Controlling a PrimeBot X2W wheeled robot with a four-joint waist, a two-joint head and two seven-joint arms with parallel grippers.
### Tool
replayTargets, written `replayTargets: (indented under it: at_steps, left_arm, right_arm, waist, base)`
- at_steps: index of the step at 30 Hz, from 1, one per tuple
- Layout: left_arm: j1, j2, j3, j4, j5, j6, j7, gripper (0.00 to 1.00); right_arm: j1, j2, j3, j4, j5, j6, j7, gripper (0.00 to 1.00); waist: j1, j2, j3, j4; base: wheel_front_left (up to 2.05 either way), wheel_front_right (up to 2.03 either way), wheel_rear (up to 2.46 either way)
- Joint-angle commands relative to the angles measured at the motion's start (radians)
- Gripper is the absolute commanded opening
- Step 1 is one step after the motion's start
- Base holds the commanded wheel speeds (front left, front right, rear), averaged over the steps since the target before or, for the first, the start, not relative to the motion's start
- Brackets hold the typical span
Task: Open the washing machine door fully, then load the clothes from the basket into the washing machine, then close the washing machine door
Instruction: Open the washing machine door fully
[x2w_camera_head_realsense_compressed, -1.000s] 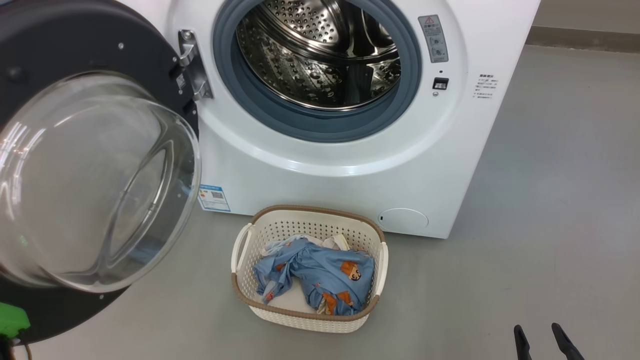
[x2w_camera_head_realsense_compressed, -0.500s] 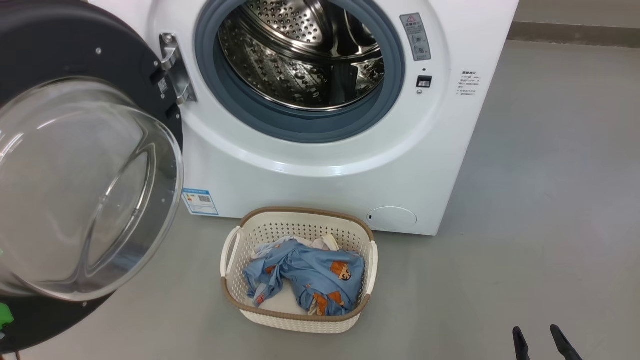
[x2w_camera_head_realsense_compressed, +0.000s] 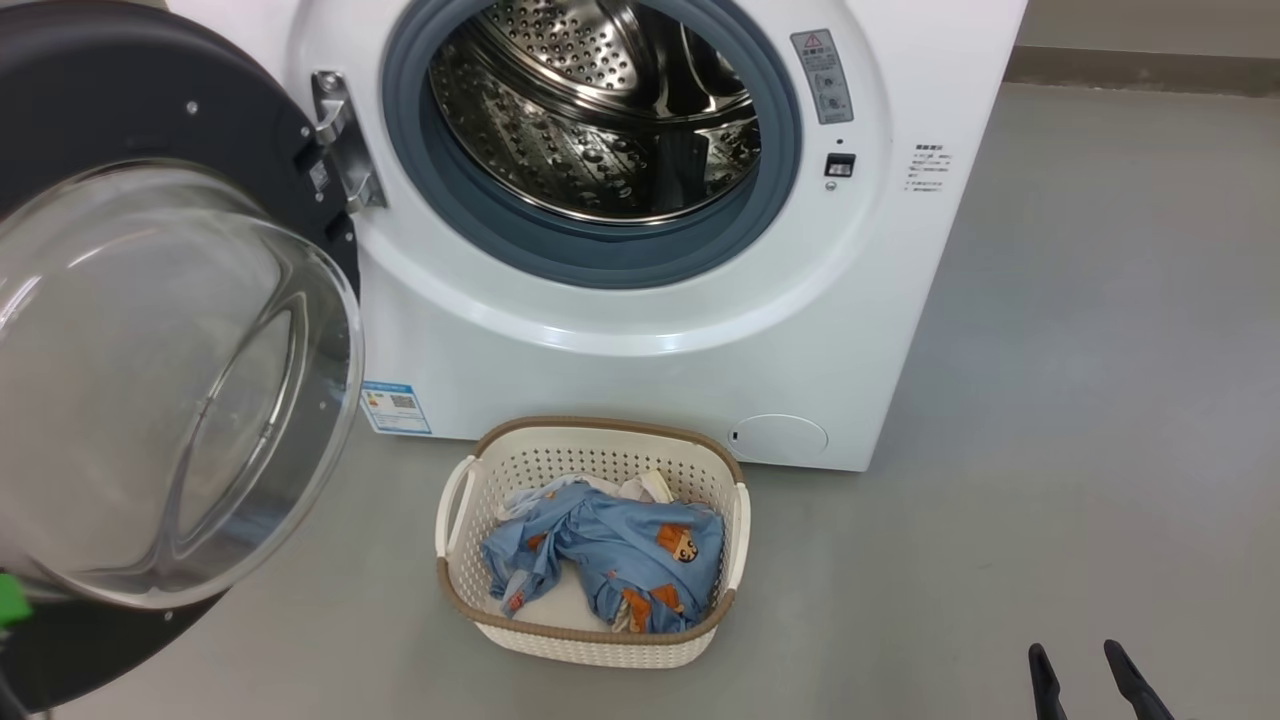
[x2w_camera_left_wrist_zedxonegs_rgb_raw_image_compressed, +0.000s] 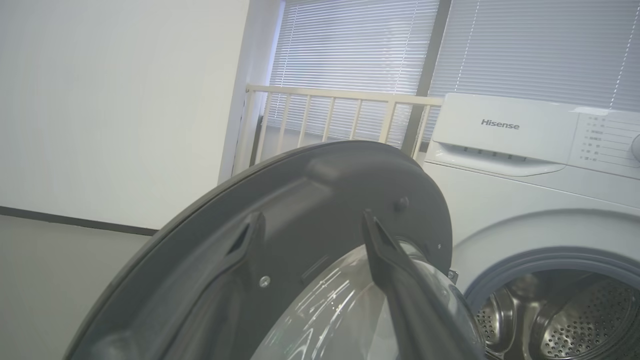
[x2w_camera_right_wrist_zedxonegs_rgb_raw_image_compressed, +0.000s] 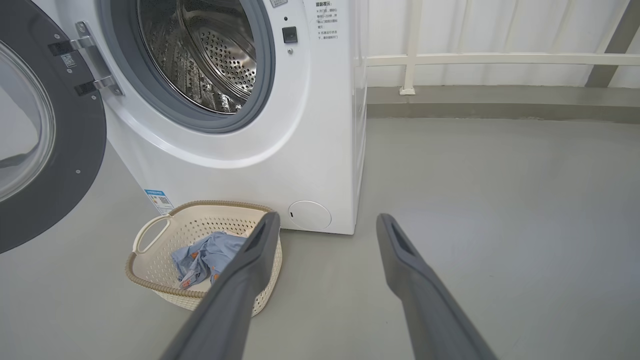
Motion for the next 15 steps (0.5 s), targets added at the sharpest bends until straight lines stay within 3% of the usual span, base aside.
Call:
replayTargets:
  at_steps: [1, 8, 15]
  left_arm:
    - [0.004, 0.017, 0.009, -0.075, -0.013, -0.015, 0.02, 1.0]
    - [0.116, -0.023, -0.077, -0.197, -0.005, -0.064, 0.057, 1.0]
    - [0.25, -0.048, -0.163, -0.181, 0.033, -0.111, 0.019, 1.0]
  right_arm:
    - [-0.036, -0.016, 0.023, -0.029, -0.001, 0.003, -0.012, 1.0]
    - [-0.055, -0.016, 0.034, -0.039, 0.001, 0.003, -0.012, 1.0]
    - [-0.063, -0.016, 0.044, -0.055, 0.004, 0.003, -0.012, 1.0]
  waist:
    - [0.0, -0.0001, 0.003, -0.007]
    - [0.0, -0.0001, 0.013, -0.055]
    - [0.0, -0.0001, 0.016, -0.119]
  base:
    - [0.0, 0.0, 0.0]
    - [0.0, 0.0, 0.0]
    - [0.0, 0.0, 0.0]
